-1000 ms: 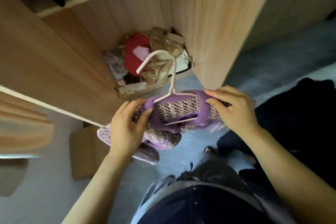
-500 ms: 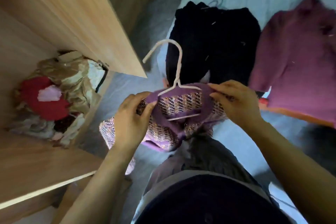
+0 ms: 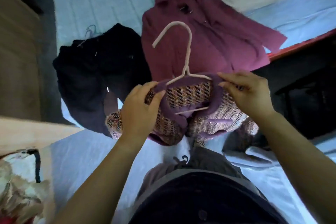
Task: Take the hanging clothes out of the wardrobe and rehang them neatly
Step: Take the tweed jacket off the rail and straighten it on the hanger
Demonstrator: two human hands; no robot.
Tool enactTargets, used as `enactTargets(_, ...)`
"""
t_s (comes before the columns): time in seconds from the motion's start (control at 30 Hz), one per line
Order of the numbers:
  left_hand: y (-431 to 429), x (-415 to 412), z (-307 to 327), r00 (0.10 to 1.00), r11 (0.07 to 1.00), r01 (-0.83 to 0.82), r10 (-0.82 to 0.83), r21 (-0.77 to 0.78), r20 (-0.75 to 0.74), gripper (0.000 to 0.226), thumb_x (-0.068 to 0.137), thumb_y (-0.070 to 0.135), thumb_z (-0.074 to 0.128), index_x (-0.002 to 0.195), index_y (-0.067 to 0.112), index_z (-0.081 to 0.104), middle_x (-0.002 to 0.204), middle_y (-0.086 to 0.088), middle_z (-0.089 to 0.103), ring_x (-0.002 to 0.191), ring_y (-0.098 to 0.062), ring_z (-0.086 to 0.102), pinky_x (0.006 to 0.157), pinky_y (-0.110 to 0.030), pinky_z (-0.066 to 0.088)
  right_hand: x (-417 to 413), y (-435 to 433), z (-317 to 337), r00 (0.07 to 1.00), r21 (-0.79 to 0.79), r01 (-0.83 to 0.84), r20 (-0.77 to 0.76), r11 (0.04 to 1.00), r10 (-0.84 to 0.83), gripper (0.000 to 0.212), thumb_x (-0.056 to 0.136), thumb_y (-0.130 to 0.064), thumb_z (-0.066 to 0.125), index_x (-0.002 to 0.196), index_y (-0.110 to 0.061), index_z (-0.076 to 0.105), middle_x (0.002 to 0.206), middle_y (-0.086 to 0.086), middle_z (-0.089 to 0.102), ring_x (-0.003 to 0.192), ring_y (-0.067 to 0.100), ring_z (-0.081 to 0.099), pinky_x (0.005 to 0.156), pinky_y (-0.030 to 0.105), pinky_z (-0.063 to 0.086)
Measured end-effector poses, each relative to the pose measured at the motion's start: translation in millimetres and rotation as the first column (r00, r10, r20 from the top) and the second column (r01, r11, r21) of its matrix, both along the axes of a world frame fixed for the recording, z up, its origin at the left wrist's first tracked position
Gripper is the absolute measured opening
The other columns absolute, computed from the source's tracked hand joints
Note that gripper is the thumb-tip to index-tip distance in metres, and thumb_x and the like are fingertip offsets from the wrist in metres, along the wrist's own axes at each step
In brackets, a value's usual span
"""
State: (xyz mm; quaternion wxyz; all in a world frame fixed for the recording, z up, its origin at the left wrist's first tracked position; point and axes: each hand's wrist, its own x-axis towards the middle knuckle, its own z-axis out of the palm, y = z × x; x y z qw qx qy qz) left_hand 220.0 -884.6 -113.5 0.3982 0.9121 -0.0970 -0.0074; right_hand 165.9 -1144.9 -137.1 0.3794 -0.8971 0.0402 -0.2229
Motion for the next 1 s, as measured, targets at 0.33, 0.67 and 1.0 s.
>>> enactTargets(0.33, -168.4, 135.7, 31.5, 0.991, 0.983, 0.088, -0.071, -0.163, 0.111, 0.028, 0.086, 0.037, 0.064, 0.109, 0.021, 0.067, 0.098, 0.008, 0.065, 0.086, -0.008, 0.060, 0.079, -0.026, 0.049, 111.8, -165.5, 55.4, 0.986, -0.071, 0.123, 0.118, 0.990, -0.114, 0.023, 0.083, -0.025, 0.071, 0.104, -0.016, 0.071, 0.082, 0.006, 0.069, 0.072, 0.005, 0.060, 0.067, 0.019, 0.047)
enactTargets(0.67, -218.0, 316.9, 34.1, 0.992, 0.974, 0.032, -0.003, -0.225, 0.128, 0.022, 0.088, 0.042, 0.059, 0.106, 0.032, 0.065, 0.099, 0.018, 0.064, 0.089, 0.001, 0.058, 0.075, -0.028, 0.051, 312.3, -218.8, 66.6, 0.993, -0.092, 0.071, 0.100, 0.993, -0.061, 0.025, 0.083, -0.028, 0.069, 0.104, -0.014, 0.072, 0.079, 0.000, 0.065, 0.070, 0.005, 0.056, 0.066, 0.007, 0.040)
enactTargets(1.0, -255.5, 468.5, 6.3, 0.993, 0.993, -0.084, 0.091, -0.084, 0.081, 0.032, 0.088, 0.048, 0.054, 0.110, 0.026, 0.064, 0.107, 0.008, 0.066, 0.093, -0.011, 0.060, 0.080, -0.033, 0.050, 479.9, -259.3, 34.9, 0.999, -0.076, -0.025, 0.028, 0.997, 0.027, 0.025, 0.083, -0.023, 0.069, 0.106, -0.014, 0.071, 0.080, -0.005, 0.061, 0.073, -0.001, 0.051, 0.067, 0.006, 0.038)
